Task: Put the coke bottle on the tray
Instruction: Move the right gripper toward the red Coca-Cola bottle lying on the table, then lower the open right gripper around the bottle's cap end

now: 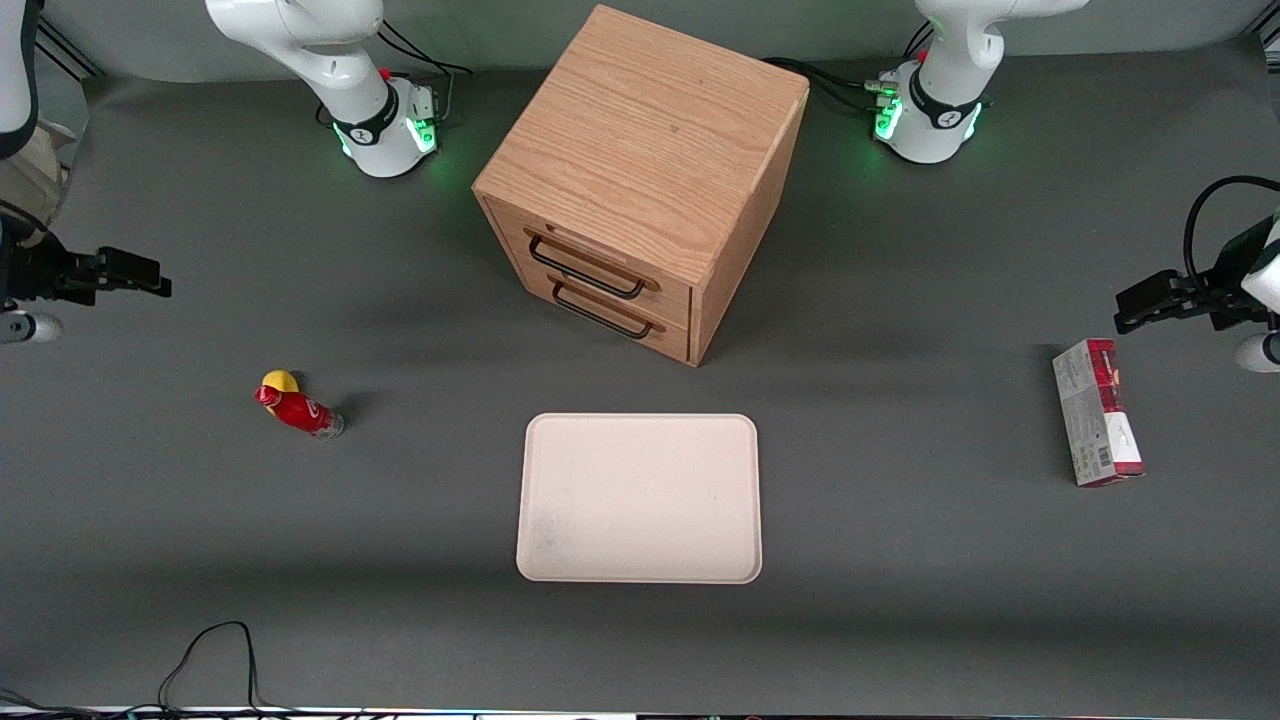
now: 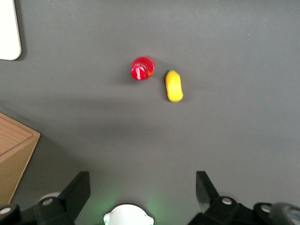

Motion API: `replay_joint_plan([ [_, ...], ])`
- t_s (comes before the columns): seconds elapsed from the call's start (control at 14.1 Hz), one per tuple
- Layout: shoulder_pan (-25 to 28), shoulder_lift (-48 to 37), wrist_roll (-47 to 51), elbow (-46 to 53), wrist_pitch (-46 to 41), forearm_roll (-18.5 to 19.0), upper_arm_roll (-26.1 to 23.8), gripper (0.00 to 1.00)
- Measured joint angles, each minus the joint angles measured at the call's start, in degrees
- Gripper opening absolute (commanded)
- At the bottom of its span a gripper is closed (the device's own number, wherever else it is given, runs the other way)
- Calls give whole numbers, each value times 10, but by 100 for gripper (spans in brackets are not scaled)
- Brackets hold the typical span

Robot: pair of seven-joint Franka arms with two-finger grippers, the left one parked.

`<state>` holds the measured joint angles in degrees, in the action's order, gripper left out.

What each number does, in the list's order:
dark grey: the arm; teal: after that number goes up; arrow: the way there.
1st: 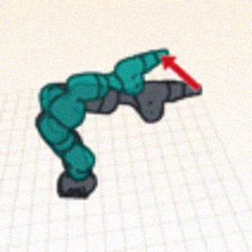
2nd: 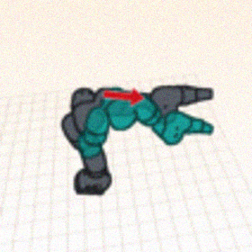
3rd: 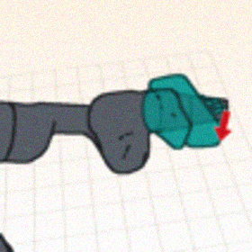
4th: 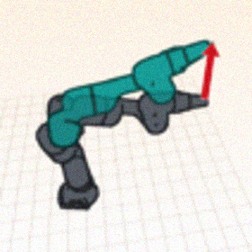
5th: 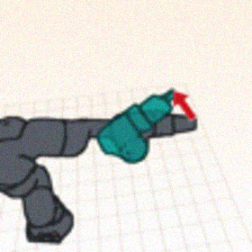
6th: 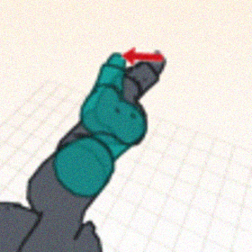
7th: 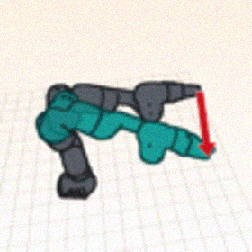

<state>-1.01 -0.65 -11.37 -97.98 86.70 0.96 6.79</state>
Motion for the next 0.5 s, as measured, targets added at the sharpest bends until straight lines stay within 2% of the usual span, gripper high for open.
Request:
replay_joint_plan([
  [0.28,4,-5,0,-34,47,2,-3,100],
  [0.5,4,53,0,-51,139,2,-3,100],
])
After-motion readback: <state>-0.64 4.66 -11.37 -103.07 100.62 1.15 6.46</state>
